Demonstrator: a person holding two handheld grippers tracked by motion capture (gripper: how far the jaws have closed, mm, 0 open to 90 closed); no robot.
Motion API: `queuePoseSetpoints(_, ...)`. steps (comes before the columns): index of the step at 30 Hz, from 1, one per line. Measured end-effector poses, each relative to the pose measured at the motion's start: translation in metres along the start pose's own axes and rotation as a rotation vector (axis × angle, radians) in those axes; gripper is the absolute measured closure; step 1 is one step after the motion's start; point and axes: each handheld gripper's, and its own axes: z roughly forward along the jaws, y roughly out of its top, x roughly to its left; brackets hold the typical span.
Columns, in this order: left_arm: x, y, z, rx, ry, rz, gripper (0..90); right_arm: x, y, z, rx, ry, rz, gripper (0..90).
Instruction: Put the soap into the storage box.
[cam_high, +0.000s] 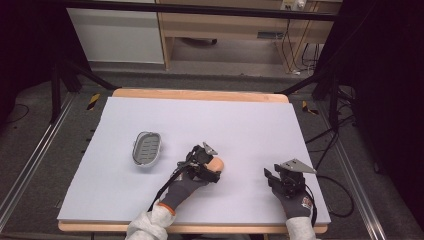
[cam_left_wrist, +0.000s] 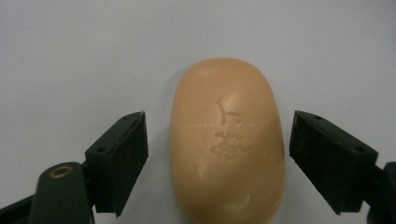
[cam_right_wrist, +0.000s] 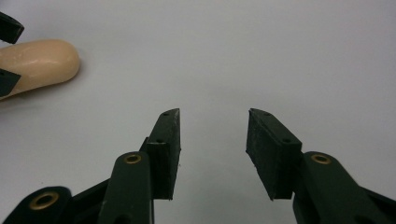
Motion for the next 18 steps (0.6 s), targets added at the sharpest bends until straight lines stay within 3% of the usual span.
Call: queuePoseSetpoints(18, -0.0033, 0.0002, 0.0111, 0.035, -0.004, 0.010, 30.9, -0.0007, -0.0004, 0.0011, 0.008, 0.007, -0.008, 55.7)
